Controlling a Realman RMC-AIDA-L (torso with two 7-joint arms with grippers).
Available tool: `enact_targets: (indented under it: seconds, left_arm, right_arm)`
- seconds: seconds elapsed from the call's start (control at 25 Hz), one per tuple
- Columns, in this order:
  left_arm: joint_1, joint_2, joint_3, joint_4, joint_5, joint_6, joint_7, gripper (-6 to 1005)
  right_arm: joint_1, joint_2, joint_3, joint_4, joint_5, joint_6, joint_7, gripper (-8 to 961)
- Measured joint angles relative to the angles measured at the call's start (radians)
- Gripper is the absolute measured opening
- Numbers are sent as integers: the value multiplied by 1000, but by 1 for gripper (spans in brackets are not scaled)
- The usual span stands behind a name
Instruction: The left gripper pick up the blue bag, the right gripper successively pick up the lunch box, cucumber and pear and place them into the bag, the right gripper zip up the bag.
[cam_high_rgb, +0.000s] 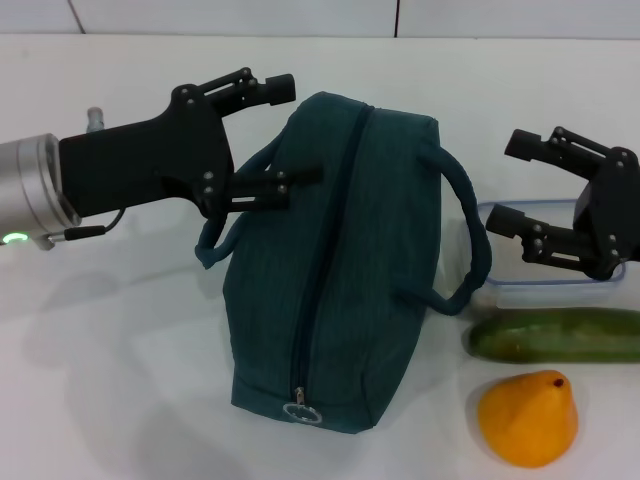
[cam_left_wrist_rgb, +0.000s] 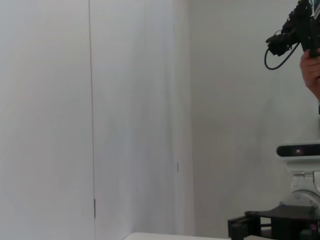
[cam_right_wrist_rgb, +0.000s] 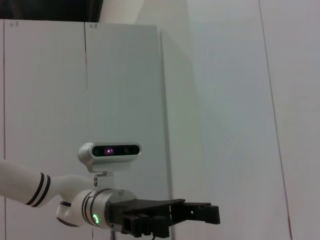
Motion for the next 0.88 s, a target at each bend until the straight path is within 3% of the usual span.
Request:
enact_targets:
  seconds: [0.52, 0.72, 0.88]
  left_arm:
    - [4, -11, -2, 31, 5, 1, -49, 869]
    - [18, -3, -10, 236, 51, -18, -372, 867]
    - [21, -7, -10, 366, 161, -46, -595, 865]
  right_arm:
    - [-23, -3, 1, -5, 3, -9, 1, 808]
    - [-35, -3, 1, -25, 2, -10, 9, 808]
    - [-37, -5, 1, -26, 5, -11, 8, 808]
